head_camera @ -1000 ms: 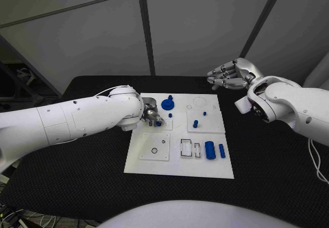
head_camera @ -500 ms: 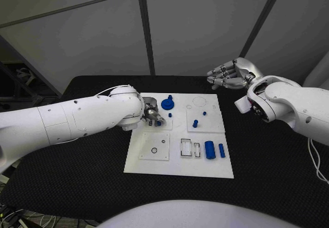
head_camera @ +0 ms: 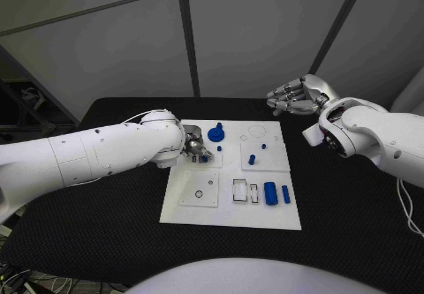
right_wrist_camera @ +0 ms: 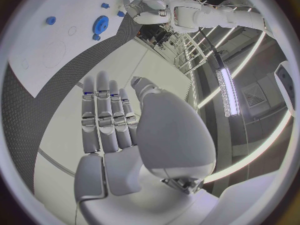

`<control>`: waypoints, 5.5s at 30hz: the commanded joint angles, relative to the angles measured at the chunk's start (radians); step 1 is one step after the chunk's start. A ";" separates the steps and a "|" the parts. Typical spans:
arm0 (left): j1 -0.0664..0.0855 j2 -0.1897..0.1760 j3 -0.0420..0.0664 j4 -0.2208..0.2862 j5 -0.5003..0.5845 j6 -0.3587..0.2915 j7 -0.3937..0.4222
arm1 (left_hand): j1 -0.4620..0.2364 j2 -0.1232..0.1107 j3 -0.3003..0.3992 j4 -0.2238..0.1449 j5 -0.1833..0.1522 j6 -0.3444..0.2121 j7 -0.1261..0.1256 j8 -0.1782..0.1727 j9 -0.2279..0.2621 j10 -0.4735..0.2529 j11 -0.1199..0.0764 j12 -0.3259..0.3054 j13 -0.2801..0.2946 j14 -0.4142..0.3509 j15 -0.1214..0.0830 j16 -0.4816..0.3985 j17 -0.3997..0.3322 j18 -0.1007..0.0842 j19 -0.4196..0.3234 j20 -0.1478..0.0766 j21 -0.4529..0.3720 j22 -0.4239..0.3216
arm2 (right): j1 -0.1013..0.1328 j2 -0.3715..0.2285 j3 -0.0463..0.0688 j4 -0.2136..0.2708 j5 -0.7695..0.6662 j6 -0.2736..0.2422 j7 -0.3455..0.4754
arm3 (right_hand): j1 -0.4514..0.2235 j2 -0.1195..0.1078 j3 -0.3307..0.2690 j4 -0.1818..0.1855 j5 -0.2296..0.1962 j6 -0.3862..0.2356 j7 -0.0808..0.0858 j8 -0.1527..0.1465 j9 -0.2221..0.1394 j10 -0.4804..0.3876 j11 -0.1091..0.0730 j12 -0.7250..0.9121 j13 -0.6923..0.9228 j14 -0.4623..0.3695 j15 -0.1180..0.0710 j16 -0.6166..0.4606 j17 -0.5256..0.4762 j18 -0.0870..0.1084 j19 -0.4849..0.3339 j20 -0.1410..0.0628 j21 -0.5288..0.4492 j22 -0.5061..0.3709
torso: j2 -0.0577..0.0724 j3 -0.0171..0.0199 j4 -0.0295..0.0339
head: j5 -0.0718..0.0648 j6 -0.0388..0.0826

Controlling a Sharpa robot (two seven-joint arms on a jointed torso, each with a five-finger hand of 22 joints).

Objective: Assemble the parts on the task board

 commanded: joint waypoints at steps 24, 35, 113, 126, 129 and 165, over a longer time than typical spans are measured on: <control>0.003 -0.009 0.001 0.016 0.030 -0.001 -0.004 | 0.163 0.047 0.102 -0.103 0.013 -0.018 -0.003 -0.006 -0.001 -0.006 -0.003 -0.005 -0.006 0.030 -0.009 -0.007 0.002 -0.032 0.030 -0.011 -0.003 0.168 | 0.002 0.004 0.001 -0.005 0.003 0.013 -0.002 | -0.013 -0.002 -0.003 0.005 0.004 -0.007 0.001 -0.005 0.001 -0.006 0.001 -0.004 -0.002 0.002 0.006 -0.006 -0.001 0.011 0.002 0.003 -0.005 -0.002 | 0.000 0.0003 0.0003 | 0.002 -0.003; 0.005 -0.011 0.002 0.016 0.036 -0.002 -0.005 | 0.192 0.059 0.160 -0.132 0.013 -0.024 0.002 -0.001 0.005 -0.008 0.001 -0.015 -0.015 0.030 -0.006 -0.007 0.001 -0.032 0.028 -0.009 -0.006 0.167 | 0.002 0.007 0.001 -0.008 0.003 0.015 -0.003 | -0.014 -0.002 -0.003 0.005 0.005 -0.008 0.001 -0.005 0.001 -0.006 0.001 -0.004 -0.002 0.002 0.006 -0.006 -0.001 0.011 0.002 0.003 -0.006 -0.003 | 0.000 0.0006 -0.0007 | 0.004 -0.001; 0.012 0.031 0.002 -0.048 0.015 0.137 -0.014 | -0.003 0.086 0.148 -0.029 -0.137 -0.006 0.008 -0.017 -0.026 -0.021 0.008 -0.066 -0.069 0.030 0.000 -0.009 0.002 -0.028 0.020 -0.002 -0.023 0.160 | 0.002 0.009 0.001 -0.011 0.003 0.023 -0.003 | -0.022 0.000 -0.006 0.008 0.006 -0.010 0.001 -0.005 0.001 -0.009 0.002 -0.004 -0.002 0.002 0.007 -0.010 -0.001 0.011 0.004 0.005 -0.012 -0.007 | 0.000 -0.0003 0.0007 | 0.003 -0.013; 0.014 0.031 0.002 -0.047 0.017 0.136 -0.014 | -0.023 0.088 0.144 -0.019 -0.137 -0.003 0.008 -0.019 -0.029 -0.021 0.009 -0.067 -0.071 0.030 0.000 -0.009 0.002 -0.028 0.020 -0.002 -0.023 0.160 | 0.002 0.011 0.000 -0.016 0.003 0.028 -0.005 | -0.022 0.000 -0.006 0.008 0.006 -0.010 0.001 -0.005 0.001 -0.009 0.002 -0.004 -0.002 0.002 0.007 -0.010 -0.001 0.011 0.004 0.005 -0.012 -0.007 | 0.000 0.0004 -0.0003 | 0.003 -0.014; 0.015 0.031 0.002 -0.047 0.017 0.137 -0.014 | -0.023 0.088 0.144 -0.019 -0.137 -0.003 0.008 -0.019 -0.029 -0.021 0.009 -0.067 -0.071 0.030 0.000 -0.009 0.002 -0.028 0.020 -0.002 -0.023 0.160 | 0.002 0.012 0.000 -0.017 0.003 0.028 -0.005 | -0.022 0.000 -0.006 0.008 0.006 -0.010 0.001 -0.005 0.001 -0.009 0.002 -0.004 -0.002 0.002 0.007 -0.010 -0.001 0.011 0.004 0.005 -0.012 -0.007 | -0.001 0.0002 0.0001 | 0.002 -0.014; 0.020 0.030 0.002 -0.046 0.006 0.146 -0.015 | -0.078 0.071 0.119 0.006 -0.140 0.005 0.007 -0.020 -0.038 -0.018 0.008 -0.063 -0.067 0.031 0.000 -0.008 0.003 -0.028 0.022 -0.002 -0.023 0.163 | 0.002 0.012 0.000 -0.019 0.003 0.029 -0.006 | -0.025 0.000 -0.007 0.010 0.006 -0.010 0.002 -0.005 0.001 -0.009 0.003 -0.003 -0.002 0.002 0.008 -0.011 -0.002 0.011 0.005 0.005 -0.014 -0.008 | -0.001 0.0002 0.0001 | 0.002 -0.011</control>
